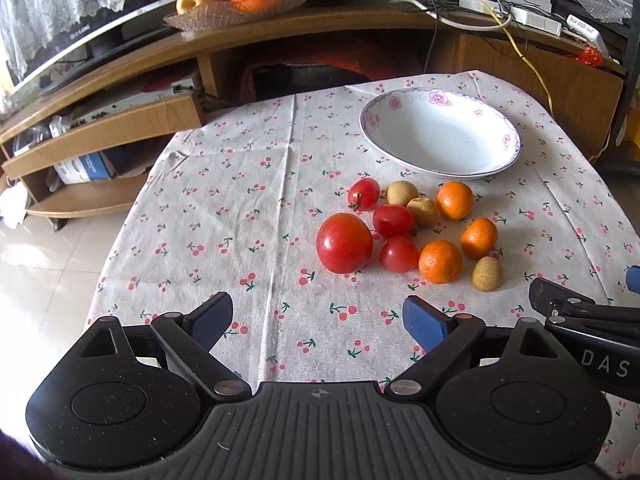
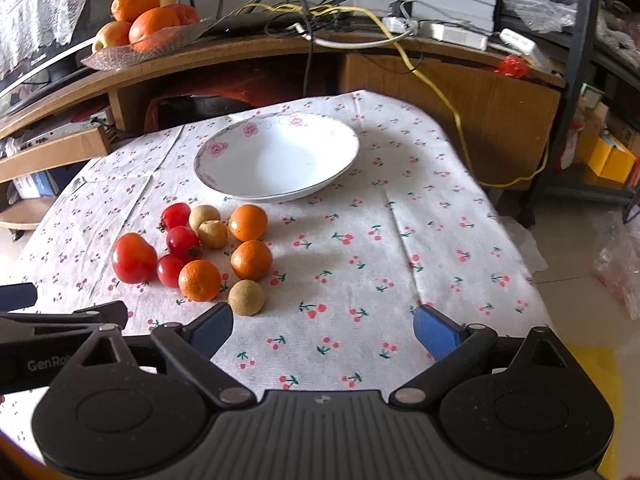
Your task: Organize fruits
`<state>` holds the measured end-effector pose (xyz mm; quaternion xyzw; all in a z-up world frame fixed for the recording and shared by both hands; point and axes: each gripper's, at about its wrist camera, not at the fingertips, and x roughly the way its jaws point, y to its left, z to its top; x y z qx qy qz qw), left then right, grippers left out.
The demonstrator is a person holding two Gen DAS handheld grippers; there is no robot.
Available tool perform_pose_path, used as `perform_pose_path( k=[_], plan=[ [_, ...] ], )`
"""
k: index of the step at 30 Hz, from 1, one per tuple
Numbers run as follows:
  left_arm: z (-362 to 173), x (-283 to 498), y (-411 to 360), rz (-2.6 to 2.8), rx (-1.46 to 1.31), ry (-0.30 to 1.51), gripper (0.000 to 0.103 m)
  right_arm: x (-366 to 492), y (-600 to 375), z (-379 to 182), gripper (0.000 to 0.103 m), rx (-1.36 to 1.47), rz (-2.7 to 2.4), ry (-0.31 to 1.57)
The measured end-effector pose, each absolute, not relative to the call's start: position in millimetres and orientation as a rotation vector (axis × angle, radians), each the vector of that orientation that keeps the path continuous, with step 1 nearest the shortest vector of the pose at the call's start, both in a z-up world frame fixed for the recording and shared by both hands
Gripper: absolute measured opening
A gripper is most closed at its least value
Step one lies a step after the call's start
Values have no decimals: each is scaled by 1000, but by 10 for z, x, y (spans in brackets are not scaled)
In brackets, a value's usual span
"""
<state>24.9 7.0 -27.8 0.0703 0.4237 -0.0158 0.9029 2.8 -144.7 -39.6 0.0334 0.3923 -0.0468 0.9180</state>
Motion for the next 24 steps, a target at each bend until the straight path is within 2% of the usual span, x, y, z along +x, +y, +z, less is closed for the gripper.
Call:
perform_pose_path(
  k=[6,18,21,24],
  plan=[
    [-376,312,139,-49,126,899,92,167,-1392,-472,88,40,-27,834],
    [-458,429,207,-99,100,897,93,451,-1305,-654,63,-9,81,887],
    [-474,452,189,-87,130,879,92,498,-1291,-678,61,-8,103,886],
    [-490,508,203,-91,136,870,92,529,-1269,-690,54,-18,130,890]
  ],
)
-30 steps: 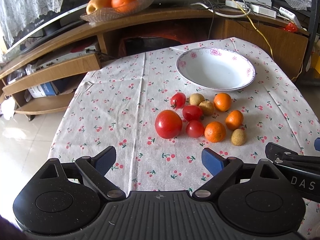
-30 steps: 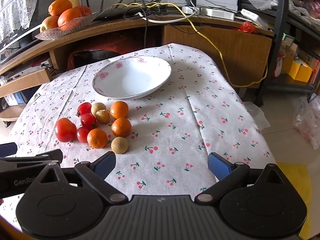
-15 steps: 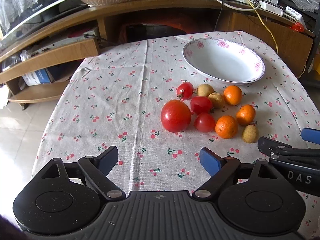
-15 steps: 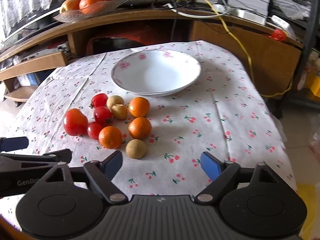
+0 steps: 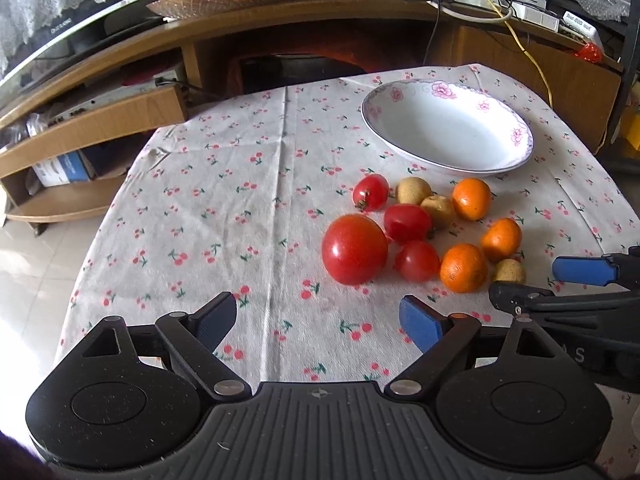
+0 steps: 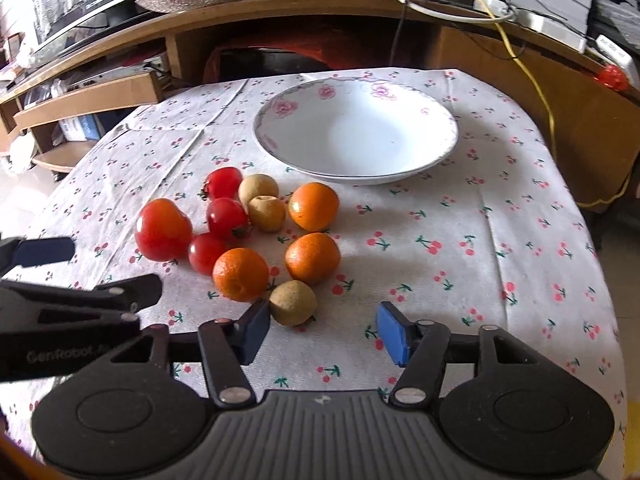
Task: Organize fruits
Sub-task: 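Grasp a small tan round fruit with the right tool while the left tool grasps the large red tomato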
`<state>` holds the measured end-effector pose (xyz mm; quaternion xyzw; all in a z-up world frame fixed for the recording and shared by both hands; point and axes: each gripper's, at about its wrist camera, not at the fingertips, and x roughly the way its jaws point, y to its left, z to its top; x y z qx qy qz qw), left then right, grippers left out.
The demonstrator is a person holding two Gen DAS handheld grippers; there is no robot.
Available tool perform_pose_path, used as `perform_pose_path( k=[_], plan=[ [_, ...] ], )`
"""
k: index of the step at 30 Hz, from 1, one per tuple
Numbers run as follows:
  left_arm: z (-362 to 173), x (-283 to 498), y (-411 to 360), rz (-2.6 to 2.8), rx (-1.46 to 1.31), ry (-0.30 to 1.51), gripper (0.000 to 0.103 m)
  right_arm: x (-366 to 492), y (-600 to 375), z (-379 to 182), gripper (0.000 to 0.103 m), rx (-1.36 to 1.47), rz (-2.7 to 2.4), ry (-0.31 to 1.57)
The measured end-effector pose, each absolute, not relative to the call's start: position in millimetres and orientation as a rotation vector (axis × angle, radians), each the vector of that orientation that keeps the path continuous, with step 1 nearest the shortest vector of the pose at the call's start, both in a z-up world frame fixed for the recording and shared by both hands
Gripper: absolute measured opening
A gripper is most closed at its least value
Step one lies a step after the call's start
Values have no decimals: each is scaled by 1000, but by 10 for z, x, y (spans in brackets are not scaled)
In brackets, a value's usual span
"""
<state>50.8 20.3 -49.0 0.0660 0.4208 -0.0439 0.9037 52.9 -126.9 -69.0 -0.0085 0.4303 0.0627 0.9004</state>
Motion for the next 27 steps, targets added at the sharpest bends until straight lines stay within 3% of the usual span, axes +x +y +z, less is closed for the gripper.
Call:
perform_pose_path(
  k=[8,19,27],
  plan=[
    [-558,621,158,-132,168,862,92,518,-1235,-687,39,-48,156,892],
    [-635,844,119,-150,211,853,92,517,-1274,-682,36,-3,173,901],
    [-664,983,140,-195,170,877,78,521,-1286,-693,36,10,178,899]
  ],
)
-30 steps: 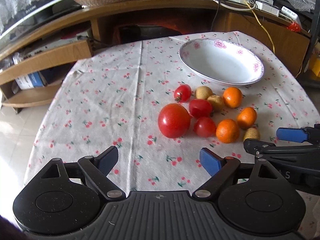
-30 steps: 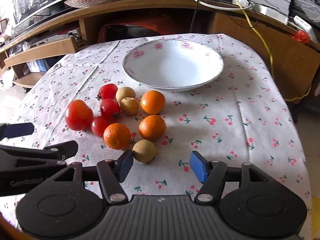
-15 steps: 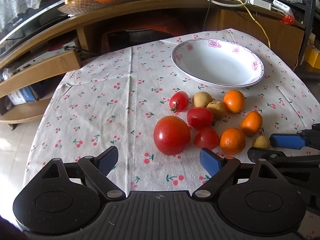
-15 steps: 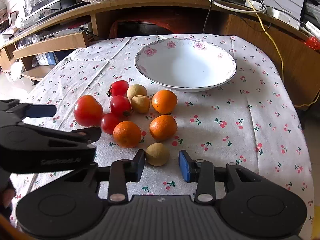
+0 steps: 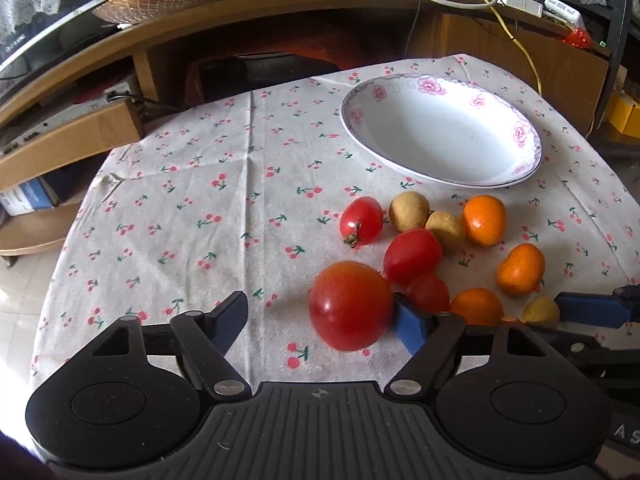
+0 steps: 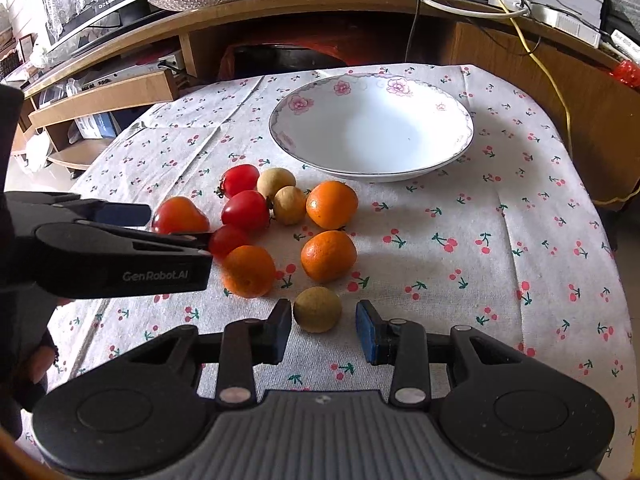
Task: Organize fruits
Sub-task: 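Grasp a small tan round fruit with the right tool while the left tool grasps the large red tomato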
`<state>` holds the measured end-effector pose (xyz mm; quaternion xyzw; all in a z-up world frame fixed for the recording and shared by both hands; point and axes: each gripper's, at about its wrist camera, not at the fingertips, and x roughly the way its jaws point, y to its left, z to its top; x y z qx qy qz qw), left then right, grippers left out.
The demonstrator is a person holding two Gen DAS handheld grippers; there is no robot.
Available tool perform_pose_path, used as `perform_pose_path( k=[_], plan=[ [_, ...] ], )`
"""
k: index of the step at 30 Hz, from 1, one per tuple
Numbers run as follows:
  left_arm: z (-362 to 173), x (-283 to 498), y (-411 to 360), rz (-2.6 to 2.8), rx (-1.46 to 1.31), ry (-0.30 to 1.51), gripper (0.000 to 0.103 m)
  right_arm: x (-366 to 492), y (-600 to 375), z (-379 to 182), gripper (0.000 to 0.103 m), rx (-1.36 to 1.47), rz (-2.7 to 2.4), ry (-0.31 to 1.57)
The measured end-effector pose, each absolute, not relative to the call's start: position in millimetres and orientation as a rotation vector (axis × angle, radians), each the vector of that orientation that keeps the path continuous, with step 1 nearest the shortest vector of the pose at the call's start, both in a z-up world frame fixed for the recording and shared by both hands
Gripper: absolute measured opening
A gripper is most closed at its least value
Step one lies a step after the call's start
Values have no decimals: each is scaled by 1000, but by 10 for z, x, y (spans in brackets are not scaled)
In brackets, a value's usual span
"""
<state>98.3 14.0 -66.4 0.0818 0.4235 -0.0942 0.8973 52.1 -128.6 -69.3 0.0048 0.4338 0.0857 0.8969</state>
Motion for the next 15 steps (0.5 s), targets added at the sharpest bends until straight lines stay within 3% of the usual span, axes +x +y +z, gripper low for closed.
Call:
perform_pose_path(
  k=[6,8,15],
  plan=[
    [-646,942,91,-242,150,888,59,514,-1314,-687,35,24,181,904],
    [-638,924,78,-254,146,894,54,505,-1325,-684,29,32,186,906],
    [-613,855,73,-278,137,915,49,489,-1325,-671,26,35,197,910]
  ],
)
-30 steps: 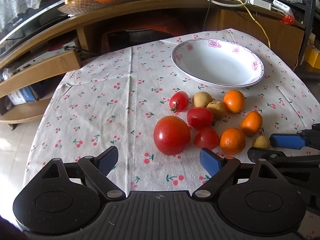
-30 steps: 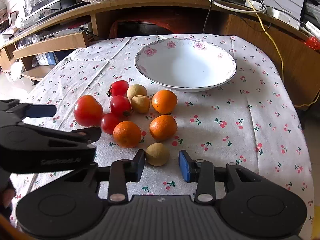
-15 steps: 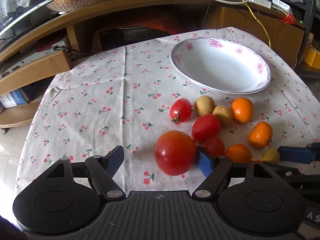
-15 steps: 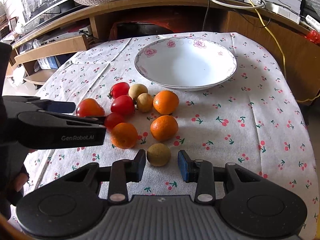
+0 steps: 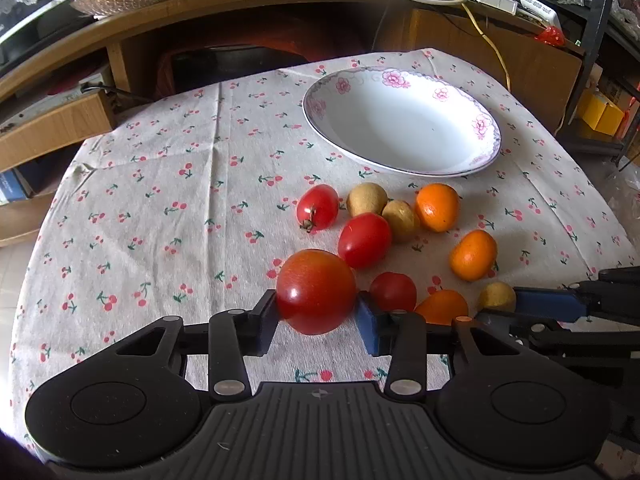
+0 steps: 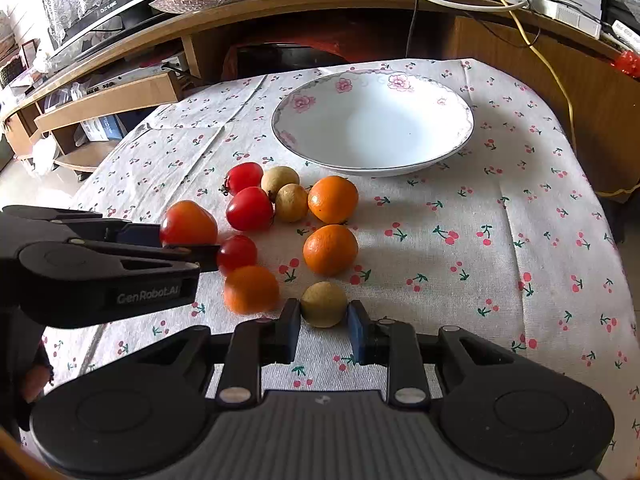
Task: Organize fruits
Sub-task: 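Grasp a small tan round fruit with the right tool while the left tool grasps the large red tomato, then lift and carry the tan fruit and tomato over the white bowl with both tools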
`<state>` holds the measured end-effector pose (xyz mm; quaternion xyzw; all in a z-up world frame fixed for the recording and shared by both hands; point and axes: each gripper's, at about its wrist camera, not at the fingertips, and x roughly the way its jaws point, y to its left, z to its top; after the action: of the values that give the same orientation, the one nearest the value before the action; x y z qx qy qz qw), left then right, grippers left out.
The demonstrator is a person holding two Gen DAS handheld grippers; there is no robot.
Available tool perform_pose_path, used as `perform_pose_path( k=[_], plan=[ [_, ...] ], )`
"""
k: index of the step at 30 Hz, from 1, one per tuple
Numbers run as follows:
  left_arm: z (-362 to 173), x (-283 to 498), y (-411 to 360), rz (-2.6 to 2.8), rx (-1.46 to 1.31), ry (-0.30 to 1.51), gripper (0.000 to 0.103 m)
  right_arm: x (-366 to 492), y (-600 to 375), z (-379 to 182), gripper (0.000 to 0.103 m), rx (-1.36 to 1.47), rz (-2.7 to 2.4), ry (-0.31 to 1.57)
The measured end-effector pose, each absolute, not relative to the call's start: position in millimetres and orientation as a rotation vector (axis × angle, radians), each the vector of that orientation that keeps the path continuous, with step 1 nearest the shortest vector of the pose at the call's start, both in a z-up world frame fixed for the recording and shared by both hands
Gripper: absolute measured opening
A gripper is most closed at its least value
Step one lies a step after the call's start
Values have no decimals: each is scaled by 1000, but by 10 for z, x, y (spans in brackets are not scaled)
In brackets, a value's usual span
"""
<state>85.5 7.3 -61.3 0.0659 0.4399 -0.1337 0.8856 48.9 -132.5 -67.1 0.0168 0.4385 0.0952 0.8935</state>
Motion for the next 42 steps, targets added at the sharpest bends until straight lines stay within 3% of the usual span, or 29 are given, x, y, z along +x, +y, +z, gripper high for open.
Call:
perform_pose_path(
  k=[4,8,12,14,25,42],
  plan=[
    [-606,832,81,-281,133,918,49,482,-1324,-675,26,30,201,906],
    [-616,853,73,-276,144,909,55,483,-1319,-682,27,24,204,906],
    [-641,920,85,-256,134,904,68,475,-1317,-685,27,22,205,899],
    [-650,951,100,-253,121,903,69,473,-1323,-687,27,26,206,896],
    [-616,947,92,-271,111,917,50,466,-1364,-668,26,52,201,908],
    [-486,858,69,-282,57,939,48,381,-1419,-526,26,66,193,860]
  ],
)
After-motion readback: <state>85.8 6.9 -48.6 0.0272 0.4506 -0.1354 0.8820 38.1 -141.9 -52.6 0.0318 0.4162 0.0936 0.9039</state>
